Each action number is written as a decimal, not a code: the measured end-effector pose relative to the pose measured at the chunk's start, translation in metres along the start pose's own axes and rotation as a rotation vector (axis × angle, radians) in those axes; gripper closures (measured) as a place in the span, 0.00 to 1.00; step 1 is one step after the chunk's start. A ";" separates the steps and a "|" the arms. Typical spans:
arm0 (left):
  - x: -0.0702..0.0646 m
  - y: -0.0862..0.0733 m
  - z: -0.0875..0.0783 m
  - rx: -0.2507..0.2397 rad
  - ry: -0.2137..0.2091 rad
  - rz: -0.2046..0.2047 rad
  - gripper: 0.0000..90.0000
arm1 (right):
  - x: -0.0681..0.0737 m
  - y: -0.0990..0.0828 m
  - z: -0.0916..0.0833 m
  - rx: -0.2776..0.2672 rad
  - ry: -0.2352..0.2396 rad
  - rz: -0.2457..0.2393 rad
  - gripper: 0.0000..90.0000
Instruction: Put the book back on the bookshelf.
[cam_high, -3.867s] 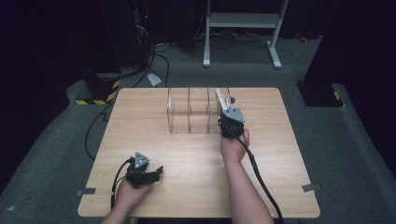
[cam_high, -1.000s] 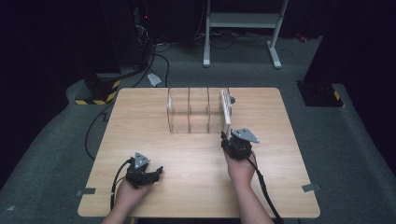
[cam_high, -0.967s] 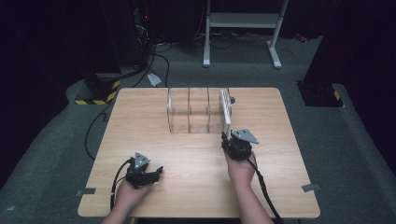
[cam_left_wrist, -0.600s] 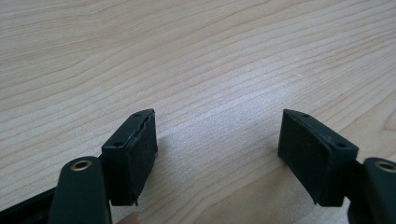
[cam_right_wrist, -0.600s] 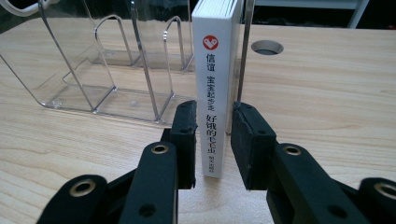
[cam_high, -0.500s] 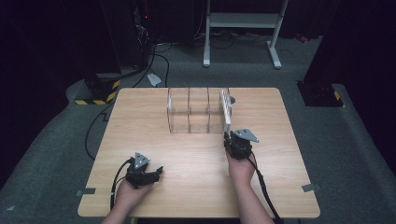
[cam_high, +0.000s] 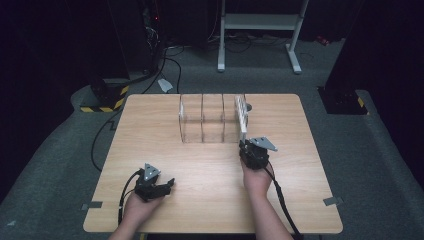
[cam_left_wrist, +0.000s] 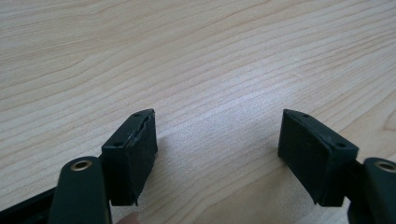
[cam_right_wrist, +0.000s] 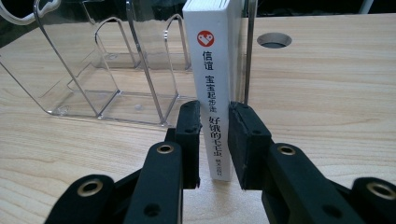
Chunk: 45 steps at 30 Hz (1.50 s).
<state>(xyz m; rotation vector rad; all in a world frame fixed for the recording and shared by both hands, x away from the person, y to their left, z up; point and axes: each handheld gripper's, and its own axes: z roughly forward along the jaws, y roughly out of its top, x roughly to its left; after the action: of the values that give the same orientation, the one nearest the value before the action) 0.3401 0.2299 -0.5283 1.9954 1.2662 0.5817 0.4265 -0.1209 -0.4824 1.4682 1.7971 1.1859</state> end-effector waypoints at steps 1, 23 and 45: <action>0.000 0.000 0.000 0.000 0.000 -0.001 0.31 | 0.000 0.000 0.000 0.000 0.000 0.003 0.82; 0.000 0.000 0.000 0.000 0.000 -0.001 0.31 | 0.000 0.001 0.003 -0.008 -0.010 0.018 0.82; 0.000 0.000 0.000 0.000 0.000 -0.001 0.31 | 0.003 0.001 -0.002 -0.018 -0.004 0.002 0.77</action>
<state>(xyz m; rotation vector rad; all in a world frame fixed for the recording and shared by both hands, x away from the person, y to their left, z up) 0.3400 0.2299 -0.5283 1.9952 1.2671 0.5811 0.4250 -0.1186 -0.4799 1.4609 1.7784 1.1962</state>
